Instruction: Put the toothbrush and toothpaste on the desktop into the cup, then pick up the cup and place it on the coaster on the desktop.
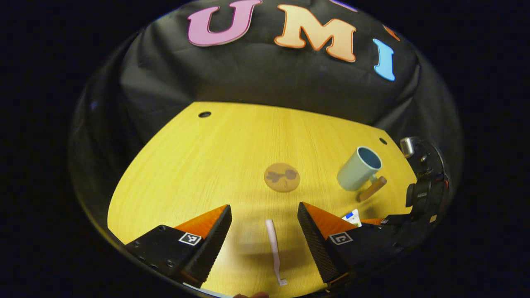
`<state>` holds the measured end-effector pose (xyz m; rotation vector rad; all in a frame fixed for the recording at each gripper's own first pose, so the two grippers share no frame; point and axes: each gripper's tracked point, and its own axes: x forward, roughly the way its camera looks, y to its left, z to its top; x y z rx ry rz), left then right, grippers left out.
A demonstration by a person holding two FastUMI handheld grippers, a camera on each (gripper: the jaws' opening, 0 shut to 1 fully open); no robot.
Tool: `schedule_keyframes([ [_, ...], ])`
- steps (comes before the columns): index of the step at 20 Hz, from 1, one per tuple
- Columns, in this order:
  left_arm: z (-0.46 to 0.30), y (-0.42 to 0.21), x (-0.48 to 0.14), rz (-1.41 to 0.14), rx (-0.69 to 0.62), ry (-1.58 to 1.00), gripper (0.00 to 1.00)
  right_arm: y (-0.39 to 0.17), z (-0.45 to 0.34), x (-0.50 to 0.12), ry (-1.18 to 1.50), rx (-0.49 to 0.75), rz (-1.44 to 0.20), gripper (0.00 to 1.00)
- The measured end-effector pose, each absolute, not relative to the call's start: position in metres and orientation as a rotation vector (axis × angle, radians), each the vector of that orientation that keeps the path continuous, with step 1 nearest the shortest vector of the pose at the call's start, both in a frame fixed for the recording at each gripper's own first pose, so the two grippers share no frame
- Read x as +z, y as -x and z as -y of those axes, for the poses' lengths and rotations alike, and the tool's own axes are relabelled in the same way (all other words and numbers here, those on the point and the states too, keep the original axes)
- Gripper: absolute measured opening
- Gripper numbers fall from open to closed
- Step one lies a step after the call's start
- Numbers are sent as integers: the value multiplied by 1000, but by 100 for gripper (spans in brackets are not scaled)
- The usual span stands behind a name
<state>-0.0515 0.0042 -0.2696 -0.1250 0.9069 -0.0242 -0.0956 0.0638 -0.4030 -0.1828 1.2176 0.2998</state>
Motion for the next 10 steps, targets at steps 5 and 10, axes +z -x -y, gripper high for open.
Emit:
schedule_keyframes([
  [5,1,71,-303,-1055,-35,113,95,95,-64,-403,173,301,-1215,14],
  [10,0,91,-330,-1199,-46,79,95,96,-64,-403,156,303,-1217,13],
])
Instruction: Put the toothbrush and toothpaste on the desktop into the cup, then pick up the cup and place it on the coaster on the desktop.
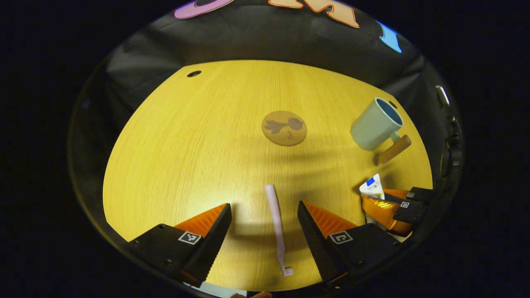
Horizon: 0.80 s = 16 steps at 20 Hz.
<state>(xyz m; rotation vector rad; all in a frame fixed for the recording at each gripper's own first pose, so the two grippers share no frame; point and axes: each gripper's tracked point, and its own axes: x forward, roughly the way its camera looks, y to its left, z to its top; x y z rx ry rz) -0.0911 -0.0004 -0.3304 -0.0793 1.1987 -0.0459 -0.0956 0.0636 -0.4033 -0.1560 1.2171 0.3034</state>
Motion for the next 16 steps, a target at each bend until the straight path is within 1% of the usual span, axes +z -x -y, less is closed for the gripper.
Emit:
schedule_keyframes([
  [4,5,103,-345,-1289,-48,91,95,96,-64,-403,153,306,-1215,13],
  [7,1,100,-348,-1305,-53,50,95,95,-64,-403,150,309,-1214,13],
  [9,-1,104,-350,-1342,-68,-3,93,95,-64,-403,152,313,-1213,13],
  [11,3,102,-350,-1361,-75,-14,90,95,-64,-403,153,315,-1211,14],
  [12,3,103,-350,-1371,-73,-16,86,96,-64,-403,153,316,-1212,14],
  [15,5,102,-350,-1396,-71,-15,82,95,-64,-403,147,320,-1214,13],
  [16,5,103,-351,-1397,-70,-15,78,96,-64,-403,145,321,-1215,13],
])
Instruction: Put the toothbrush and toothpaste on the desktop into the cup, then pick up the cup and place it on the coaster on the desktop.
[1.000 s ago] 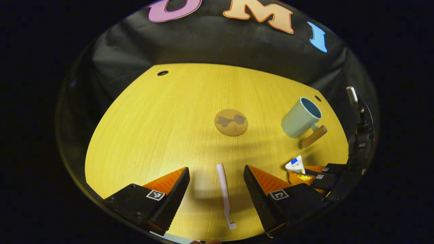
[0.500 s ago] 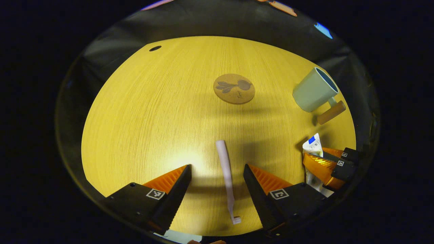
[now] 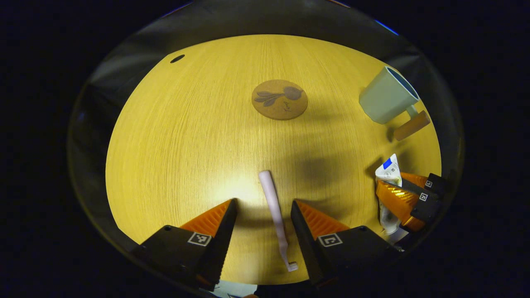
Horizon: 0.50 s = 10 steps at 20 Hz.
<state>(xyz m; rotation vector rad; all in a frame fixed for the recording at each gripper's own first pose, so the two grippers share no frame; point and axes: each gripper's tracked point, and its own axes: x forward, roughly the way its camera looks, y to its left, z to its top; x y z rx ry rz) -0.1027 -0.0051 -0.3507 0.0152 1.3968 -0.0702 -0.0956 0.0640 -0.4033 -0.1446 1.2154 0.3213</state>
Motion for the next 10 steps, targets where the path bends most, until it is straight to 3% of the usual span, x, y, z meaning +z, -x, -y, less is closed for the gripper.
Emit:
schedule_keyframes([
  [1,6,101,-350,-1395,-69,-13,71,95,-64,-403,142,322,-1216,14],
  [2,8,102,-350,-1395,-75,-14,54,96,-64,-404,140,323,-1217,13],
  [3,7,102,-349,-1390,-82,-16,48,95,-64,-403,140,324,-1218,14],
  [4,8,102,-350,-1390,-89,-19,35,95,-64,-403,140,323,-1218,14],
  [5,8,100,-349,-1380,-90,-19,31,95,-64,-403,143,324,-1216,14],
  [6,10,100,-349,-1376,-90,-12,18,95,-64,-403,147,326,-1216,13],
  [8,12,101,-349,-1365,-89,-3,5,95,-64,-403,154,328,-1215,13],
  [10,13,101,-349,-1351,-101,-2,1,95,-65,-402,162,332,-1214,13],
])
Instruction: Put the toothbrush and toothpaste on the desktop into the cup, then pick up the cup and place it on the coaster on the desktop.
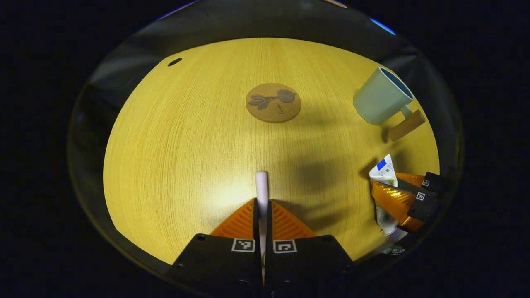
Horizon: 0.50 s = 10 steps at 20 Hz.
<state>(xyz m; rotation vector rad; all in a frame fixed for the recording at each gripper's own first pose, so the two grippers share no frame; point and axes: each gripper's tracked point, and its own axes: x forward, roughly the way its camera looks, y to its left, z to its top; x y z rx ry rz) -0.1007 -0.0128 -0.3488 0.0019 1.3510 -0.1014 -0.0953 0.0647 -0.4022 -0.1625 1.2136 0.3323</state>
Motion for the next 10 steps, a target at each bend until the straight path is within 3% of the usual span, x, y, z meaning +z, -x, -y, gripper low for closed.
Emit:
schedule_keyframes([
  [8,14,100,-347,-1283,-103,57,0,95,-67,-401,135,360,-1210,14],
  [9,12,100,-346,-1275,-98,63,0,96,-67,-400,113,358,-1216,7],
  [10,13,98,-344,-1262,-102,67,0,98,-66,-402,106,364,-1223,7],
])
